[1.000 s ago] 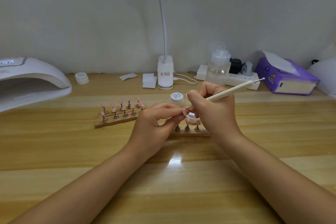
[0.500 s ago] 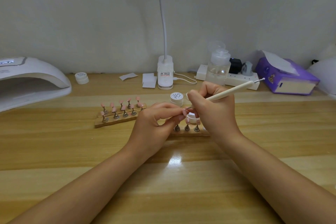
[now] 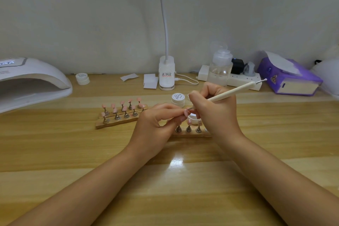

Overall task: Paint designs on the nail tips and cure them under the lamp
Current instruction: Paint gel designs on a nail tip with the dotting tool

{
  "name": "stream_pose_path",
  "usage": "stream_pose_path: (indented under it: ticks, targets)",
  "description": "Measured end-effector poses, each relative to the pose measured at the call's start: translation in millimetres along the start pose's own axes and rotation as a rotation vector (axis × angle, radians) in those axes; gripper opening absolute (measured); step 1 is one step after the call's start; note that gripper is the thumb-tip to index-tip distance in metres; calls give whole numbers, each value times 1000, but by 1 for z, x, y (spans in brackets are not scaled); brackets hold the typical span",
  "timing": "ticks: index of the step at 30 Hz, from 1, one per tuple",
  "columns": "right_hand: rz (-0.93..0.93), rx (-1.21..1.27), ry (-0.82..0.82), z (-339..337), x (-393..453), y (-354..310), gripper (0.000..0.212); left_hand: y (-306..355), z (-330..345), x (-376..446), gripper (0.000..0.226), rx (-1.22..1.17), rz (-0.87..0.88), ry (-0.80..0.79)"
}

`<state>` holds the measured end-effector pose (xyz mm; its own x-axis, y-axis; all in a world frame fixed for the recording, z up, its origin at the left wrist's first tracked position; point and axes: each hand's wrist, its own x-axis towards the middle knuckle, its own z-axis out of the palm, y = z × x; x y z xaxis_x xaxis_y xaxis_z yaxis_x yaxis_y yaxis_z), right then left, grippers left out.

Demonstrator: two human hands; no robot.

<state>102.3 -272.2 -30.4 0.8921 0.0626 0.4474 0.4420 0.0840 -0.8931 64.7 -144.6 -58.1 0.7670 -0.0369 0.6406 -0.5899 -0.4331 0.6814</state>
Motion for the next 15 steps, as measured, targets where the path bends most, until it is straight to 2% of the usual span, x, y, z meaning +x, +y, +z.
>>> stream_pose_path:
  ticks: [15]
  targets:
    - [-12,8,-2,0,-1,0,37,0,0,0,24,-4,-5,-9]
